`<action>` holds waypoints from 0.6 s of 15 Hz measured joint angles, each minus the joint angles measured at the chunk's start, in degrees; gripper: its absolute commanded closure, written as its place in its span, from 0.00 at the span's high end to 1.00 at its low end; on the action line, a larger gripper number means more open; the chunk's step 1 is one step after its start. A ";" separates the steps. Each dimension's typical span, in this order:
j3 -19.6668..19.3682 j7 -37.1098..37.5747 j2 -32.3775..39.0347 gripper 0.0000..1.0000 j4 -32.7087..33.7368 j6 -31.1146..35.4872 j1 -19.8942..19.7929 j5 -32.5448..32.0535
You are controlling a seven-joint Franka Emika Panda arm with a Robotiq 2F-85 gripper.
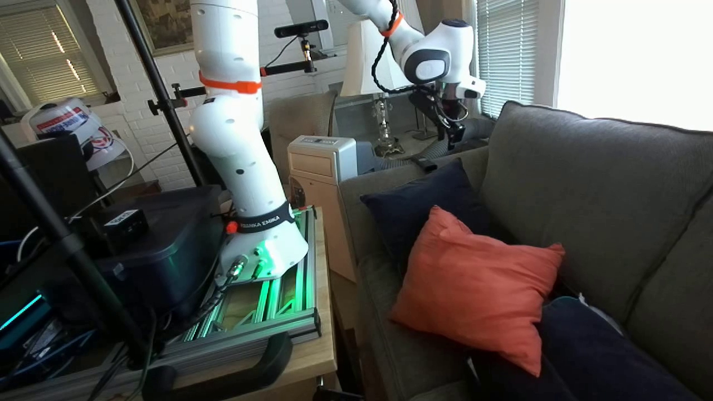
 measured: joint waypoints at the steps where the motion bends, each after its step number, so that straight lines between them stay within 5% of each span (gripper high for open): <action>1: 0.07 -0.23 0.80 0.99 -0.05 -0.44 0.89 -1.34; 9: 2.82 -3.36 7.07 1.00 -0.16 0.28 7.28 -7.14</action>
